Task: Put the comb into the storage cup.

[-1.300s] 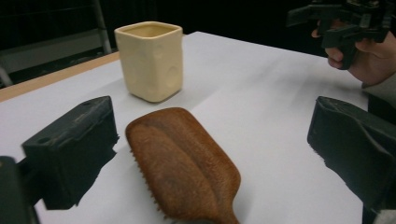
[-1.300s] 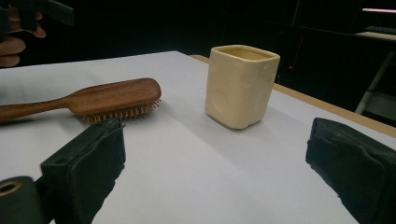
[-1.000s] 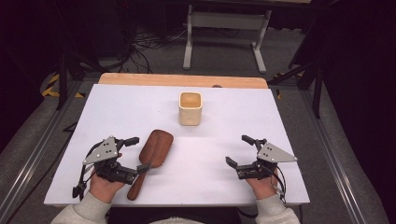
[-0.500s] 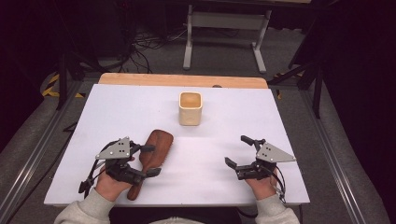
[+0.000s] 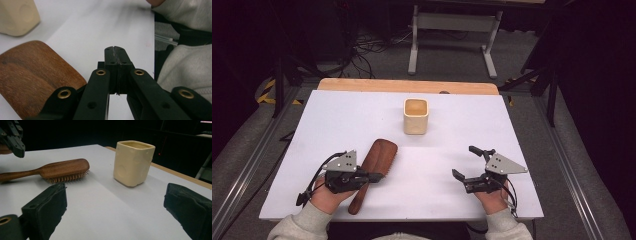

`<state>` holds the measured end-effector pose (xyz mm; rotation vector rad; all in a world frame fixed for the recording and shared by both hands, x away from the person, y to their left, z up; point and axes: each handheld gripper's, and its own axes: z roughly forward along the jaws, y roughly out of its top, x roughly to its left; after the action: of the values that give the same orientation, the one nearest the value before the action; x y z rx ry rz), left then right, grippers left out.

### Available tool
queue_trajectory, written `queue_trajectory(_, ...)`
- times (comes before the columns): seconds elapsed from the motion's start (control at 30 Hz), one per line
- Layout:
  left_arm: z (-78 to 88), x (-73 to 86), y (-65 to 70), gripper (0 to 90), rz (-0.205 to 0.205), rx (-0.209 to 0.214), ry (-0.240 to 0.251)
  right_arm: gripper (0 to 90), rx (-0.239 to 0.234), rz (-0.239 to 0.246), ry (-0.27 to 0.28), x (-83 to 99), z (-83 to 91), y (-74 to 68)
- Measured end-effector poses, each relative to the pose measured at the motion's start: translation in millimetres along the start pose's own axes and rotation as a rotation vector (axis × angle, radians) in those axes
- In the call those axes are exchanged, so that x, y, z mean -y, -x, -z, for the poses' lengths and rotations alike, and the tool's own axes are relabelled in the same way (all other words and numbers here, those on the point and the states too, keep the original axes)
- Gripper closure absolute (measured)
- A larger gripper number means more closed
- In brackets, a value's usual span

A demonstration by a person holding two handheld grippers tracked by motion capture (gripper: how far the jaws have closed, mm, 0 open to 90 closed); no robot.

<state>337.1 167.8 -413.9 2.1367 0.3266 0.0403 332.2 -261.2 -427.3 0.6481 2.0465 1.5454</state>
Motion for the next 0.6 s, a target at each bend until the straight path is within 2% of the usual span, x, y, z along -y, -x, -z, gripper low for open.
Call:
queue_trajectory(0.13, -6.6, -4.1, 3.4, 90.0, -0.019, -0.001, -0.092, 5.0, 0.001, 0.001, -0.001, 0.1, 0.2, 0.0)
queue_trajectory(0.3, -17.3, -6.8, 6.4, 90.0, -0.036, 0.004, -0.238, 5.0, 0.002, 0.001, 0.000, 0.0, 0.5, 0.0)
queue_trajectory(0.43, -24.6, -7.2, 7.7, 90.0, -0.043, 0.012, -0.327, 5.0, 0.001, 0.001, 0.000, 0.0, 0.3, -0.1)
queue_trajectory(0.6, -30.7, -5.9, 8.4, 90.0, -0.050, 0.007, -0.414, 5.0, 0.001, 0.002, -0.001, 0.1, 0.4, -0.1)
